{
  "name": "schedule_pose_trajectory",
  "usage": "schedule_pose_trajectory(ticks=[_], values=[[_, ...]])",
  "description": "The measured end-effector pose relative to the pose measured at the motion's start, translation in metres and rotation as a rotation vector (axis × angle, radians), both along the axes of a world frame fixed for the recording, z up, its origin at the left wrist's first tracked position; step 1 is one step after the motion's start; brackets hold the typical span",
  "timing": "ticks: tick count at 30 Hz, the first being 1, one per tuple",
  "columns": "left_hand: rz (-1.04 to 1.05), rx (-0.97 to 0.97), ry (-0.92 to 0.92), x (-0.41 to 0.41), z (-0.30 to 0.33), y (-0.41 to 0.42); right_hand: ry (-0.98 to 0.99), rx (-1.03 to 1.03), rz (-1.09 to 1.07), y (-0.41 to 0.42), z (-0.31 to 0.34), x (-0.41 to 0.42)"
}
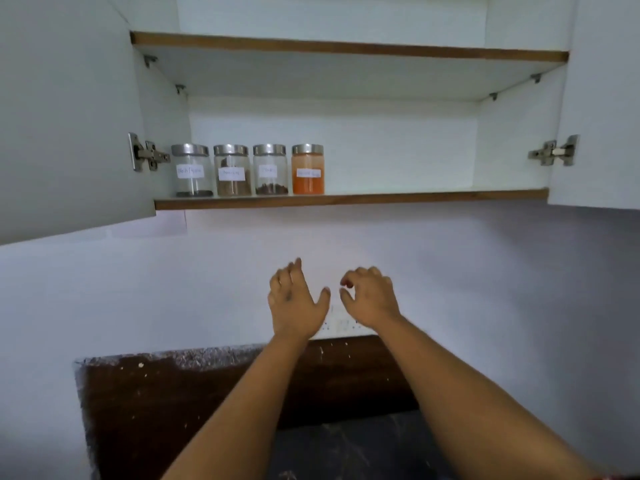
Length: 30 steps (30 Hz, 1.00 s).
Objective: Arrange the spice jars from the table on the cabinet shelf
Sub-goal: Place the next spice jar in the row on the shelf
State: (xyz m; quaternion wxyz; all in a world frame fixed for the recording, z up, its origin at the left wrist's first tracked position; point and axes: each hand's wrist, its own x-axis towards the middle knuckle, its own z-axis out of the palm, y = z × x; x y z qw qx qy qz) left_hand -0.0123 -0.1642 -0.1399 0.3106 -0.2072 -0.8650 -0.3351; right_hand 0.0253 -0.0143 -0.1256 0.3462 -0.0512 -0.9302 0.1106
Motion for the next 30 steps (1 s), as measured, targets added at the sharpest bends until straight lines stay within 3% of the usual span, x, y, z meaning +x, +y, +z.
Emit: schedule_pose_trajectory(ticks=[5, 9, 13, 15, 24, 27, 30], values=[[-0.038, -0.213, -0.109, 0.043, -0.107, -0.012, -0.037, -0.202, -0.087, 0.003, -0.101, 0.040], [-0.112, -0.049, -0.166, 0.068, -0.179, -0.046, 0.032, -0.503, -0.181, 0.017, -0.164, 0.080], [-0.151, -0.031, -0.505, 0.099, -0.240, -0.060, -0.068, -0.750, -0.304, 0.016, -0.225, 0.111], [-0.187, -0.089, -0.589, 0.112, -0.264, -0.061, -0.122, -0.797, -0.334, 0.010, -0.251, 0.123], [-0.274, -0.303, -0.729, 0.159, -0.317, -0.063, -0.459, -0.544, -0.387, -0.023, -0.299, 0.152], [-0.276, -0.430, -0.719, 0.169, -0.324, -0.057, -0.592, -0.458, -0.346, -0.029, -0.300, 0.152], [-0.250, -0.439, -0.762, 0.172, -0.331, -0.051, -0.657, -0.355, -0.227, -0.035, -0.298, 0.151]])
